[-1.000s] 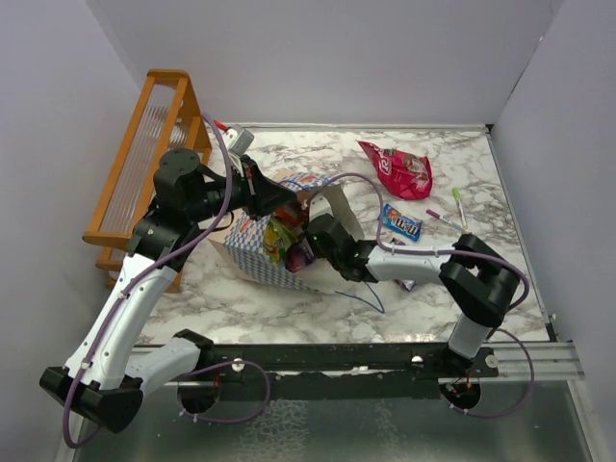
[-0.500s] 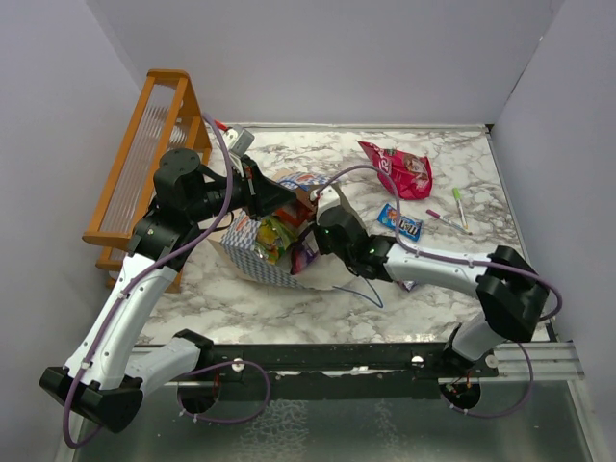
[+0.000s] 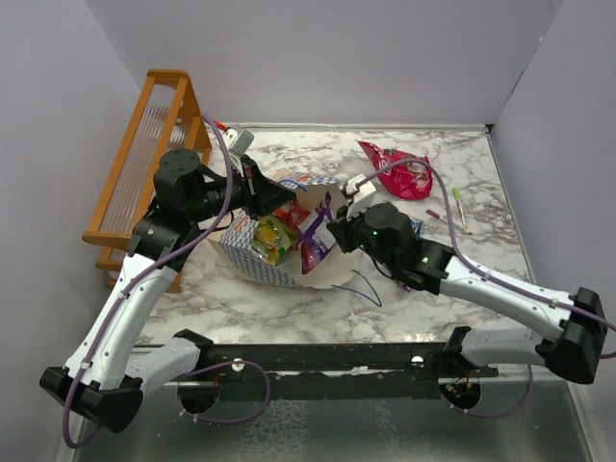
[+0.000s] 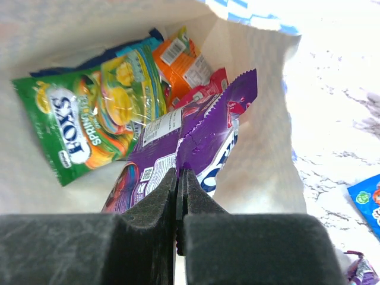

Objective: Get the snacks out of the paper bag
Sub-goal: Take out the snack from the paper bag, then place the snack at the center of the board.

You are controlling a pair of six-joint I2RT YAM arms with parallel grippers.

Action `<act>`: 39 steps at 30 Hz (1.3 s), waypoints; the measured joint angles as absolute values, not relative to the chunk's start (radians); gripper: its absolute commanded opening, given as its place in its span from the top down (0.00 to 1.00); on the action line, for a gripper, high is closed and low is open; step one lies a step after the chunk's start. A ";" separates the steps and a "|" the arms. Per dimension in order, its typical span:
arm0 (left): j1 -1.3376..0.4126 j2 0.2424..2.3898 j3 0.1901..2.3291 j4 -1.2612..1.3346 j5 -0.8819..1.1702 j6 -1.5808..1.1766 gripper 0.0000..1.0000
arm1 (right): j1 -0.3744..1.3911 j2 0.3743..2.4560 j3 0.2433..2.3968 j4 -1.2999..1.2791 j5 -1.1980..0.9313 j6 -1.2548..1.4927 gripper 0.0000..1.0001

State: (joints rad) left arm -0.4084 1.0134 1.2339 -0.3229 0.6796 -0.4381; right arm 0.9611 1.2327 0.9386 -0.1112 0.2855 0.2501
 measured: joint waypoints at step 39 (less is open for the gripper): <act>-0.408 1.014 1.213 -0.323 0.656 -0.442 1.00 | 0.937 0.809 0.900 -0.508 1.254 0.381 0.99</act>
State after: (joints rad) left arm -0.4084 1.0138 1.2133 -0.3229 0.6559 -0.4423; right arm 0.9371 0.8085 0.9005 -0.5076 1.2545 0.3813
